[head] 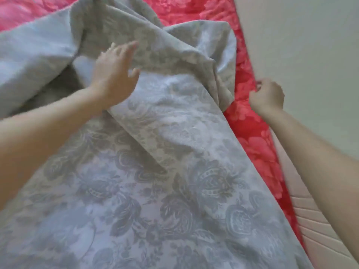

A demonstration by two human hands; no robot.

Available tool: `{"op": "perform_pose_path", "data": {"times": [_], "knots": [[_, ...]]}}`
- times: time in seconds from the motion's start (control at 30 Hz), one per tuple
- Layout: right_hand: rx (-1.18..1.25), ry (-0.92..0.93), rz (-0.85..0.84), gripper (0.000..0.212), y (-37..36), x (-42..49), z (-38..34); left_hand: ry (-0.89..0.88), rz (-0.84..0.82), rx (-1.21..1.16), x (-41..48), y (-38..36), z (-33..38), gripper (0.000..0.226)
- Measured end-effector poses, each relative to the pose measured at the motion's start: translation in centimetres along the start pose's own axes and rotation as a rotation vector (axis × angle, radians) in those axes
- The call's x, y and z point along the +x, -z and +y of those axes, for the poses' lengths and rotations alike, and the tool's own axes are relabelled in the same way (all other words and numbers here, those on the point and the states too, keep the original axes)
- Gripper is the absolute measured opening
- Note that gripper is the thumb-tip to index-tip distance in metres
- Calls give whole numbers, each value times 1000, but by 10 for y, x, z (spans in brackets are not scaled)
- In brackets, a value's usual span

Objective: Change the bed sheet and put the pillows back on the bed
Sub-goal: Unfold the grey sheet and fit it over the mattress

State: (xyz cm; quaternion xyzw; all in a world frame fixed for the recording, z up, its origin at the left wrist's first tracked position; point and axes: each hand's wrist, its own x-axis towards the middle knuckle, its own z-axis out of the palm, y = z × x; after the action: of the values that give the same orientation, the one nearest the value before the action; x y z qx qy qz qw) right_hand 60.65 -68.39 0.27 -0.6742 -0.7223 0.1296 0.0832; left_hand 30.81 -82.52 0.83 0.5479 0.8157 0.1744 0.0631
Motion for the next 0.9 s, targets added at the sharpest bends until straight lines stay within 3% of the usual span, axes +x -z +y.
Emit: {"op": "perform_pose_path", "data": {"times": [0.07,0.17,0.3,0.4,0.47,0.57,0.63,0.67,0.73,0.83,0.9], "knots": [[52,-182,-198,31,-21,-12,41,-119,-154,-17,-47,-16,18,52],[435,-400,-443,28,-44,-34,59,-222,-321,34,-91,-48,24,50],[556,-369,-477,36,-64,-40,53,-140,-544,80,-101,-82,19,48],[481,-373,-793,20,-65,-38,35,-95,-794,214,-106,-109,3,55],[440,-360,-1041,19,-66,-36,31,-85,-821,262,-109,-121,-7,59],[433,-337,-1114,14,-65,-41,33,-126,-831,321,-111,-128,-9,62],[384,-305,-993,9,-56,-43,35,-103,-875,333,-108,-127,-8,65],[380,-312,-842,15,-48,-39,39,-79,-884,311,-106,-125,-8,66],[385,-306,-395,17,-23,-21,46,-58,-873,246,-100,-119,-6,67],[72,-179,263,23,28,15,56,-31,-731,166,-85,-110,7,68],[-78,-122,395,27,48,24,65,40,-680,131,-72,-108,21,69]]}}
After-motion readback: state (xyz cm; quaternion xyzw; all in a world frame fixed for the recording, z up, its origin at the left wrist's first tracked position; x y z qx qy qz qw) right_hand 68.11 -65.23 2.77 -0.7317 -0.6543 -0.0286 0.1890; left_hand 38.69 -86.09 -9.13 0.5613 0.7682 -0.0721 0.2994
